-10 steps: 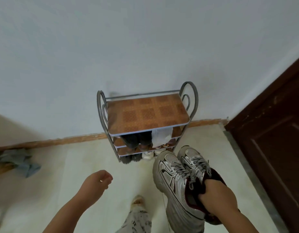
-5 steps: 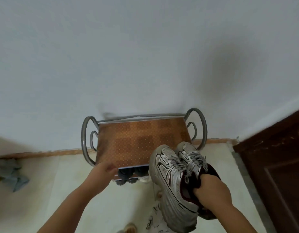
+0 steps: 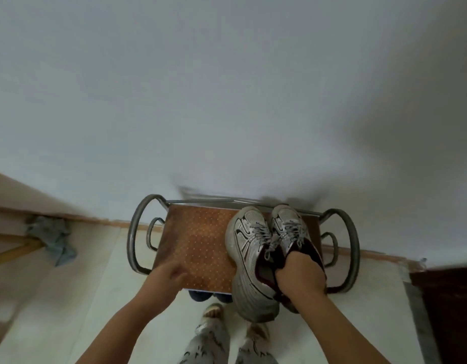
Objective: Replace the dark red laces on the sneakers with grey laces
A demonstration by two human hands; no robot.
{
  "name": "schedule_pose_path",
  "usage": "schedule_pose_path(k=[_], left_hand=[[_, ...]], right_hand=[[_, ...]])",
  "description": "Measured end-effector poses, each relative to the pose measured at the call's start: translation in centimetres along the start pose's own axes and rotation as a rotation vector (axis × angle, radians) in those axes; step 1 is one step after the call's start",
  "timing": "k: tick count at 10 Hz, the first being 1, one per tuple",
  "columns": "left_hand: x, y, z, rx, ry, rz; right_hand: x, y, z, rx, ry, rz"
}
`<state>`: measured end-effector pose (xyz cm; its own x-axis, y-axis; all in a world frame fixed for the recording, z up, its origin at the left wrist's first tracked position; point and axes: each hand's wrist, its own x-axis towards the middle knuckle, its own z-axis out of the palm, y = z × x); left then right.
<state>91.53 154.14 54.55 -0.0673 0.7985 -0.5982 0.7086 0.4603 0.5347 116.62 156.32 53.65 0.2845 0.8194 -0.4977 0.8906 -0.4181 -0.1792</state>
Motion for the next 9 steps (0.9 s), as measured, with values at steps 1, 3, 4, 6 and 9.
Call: schedule_pose_path(k=[1,3,4,6,9], left_hand=[[1.4,-0.3,-0.8,0.039,-0.024,-0.005],[4.2,-1.2,-2.9,0.080,-0.068,-0.020],[5.5,-1.5,-4.1,0.114,-0.078,-0.002],[6.8,-2.5,-5.7,0.080,-0.125,0.004],[4.3,-4.4,-6.9,0.088,-0.046,0.136]], right_hand=[[1.4,-2.5,1.3,0.016,-0.029,0.014],[2.6,-6.3,5.1,0.044,-0.067,0.094],[2.5,-7.4,6.7,0.054,-0.077,0.143],[2.4,-7.7,7.3,-0.031,-0.065,0.137],[-3.7,-5.6,3.9,-0.154,0.084,0.008]])
